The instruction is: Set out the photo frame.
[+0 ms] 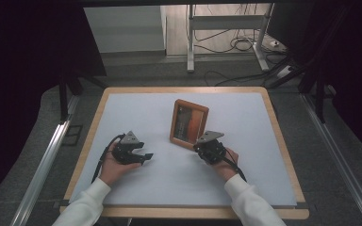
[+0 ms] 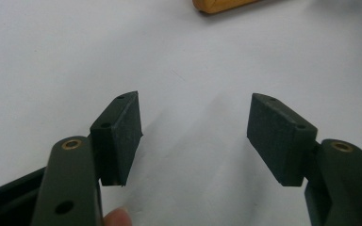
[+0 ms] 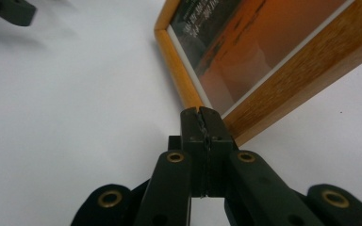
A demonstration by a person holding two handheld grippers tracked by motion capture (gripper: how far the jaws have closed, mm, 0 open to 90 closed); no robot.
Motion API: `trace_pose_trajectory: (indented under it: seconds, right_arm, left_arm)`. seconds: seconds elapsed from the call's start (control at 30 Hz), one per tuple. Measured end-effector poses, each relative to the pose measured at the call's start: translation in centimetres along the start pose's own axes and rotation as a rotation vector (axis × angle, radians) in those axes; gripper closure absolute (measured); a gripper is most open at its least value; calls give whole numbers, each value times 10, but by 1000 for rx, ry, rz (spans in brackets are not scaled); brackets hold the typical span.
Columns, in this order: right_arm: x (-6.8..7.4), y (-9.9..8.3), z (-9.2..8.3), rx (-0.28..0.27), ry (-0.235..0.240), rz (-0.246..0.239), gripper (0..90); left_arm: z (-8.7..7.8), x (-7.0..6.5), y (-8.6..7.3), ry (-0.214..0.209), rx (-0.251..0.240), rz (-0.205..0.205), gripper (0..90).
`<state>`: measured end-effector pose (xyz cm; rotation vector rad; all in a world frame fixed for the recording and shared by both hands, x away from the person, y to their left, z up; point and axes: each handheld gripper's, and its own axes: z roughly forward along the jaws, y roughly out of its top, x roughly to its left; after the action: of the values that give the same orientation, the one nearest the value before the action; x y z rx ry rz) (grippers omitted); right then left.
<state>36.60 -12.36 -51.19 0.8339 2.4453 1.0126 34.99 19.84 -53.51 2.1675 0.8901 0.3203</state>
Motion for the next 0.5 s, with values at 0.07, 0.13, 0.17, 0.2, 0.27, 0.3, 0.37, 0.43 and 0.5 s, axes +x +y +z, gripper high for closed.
trace_pose_trajectory:
  seconds: [0.07, 0.13, 0.17, 0.2, 0.27, 0.3, 0.37, 0.43, 0.5]
  right_arm:
    - [-2, 0, 3, 5, 1, 9, 897]
    - [-2, 1, 7, 6, -2, 20, 898]
    - [-2, 1, 7, 6, -2, 20, 898]
    - [-3, 1, 9, 6, 4, 16, 898]
    - [-2, 1, 11, 9, 8, 11, 898]
    - [-2, 1, 11, 9, 8, 11, 898]
    - [-1, 2, 12, 11, 8, 8, 898]
    - [-1, 1, 12, 10, 10, 10, 898]
    - [-2, 1, 11, 11, 10, 11, 898]
  left_arm:
    - [1, 0, 0, 1, 1, 1, 353]
    - [1, 0, 0, 2, 3, 2, 353]
    - [1, 0, 0, 2, 3, 2, 353]
    - [1, 0, 0, 2, 2, 2, 353]
    - [1, 0, 0, 2, 2, 1, 353]
    - [1, 0, 0, 2, 2, 1, 353]
    - [0, 0, 0, 2, 2, 2, 353]
    - [0, 0, 0, 2, 2, 2, 353]
    - [0, 0, 0, 1, 3, 2, 352]
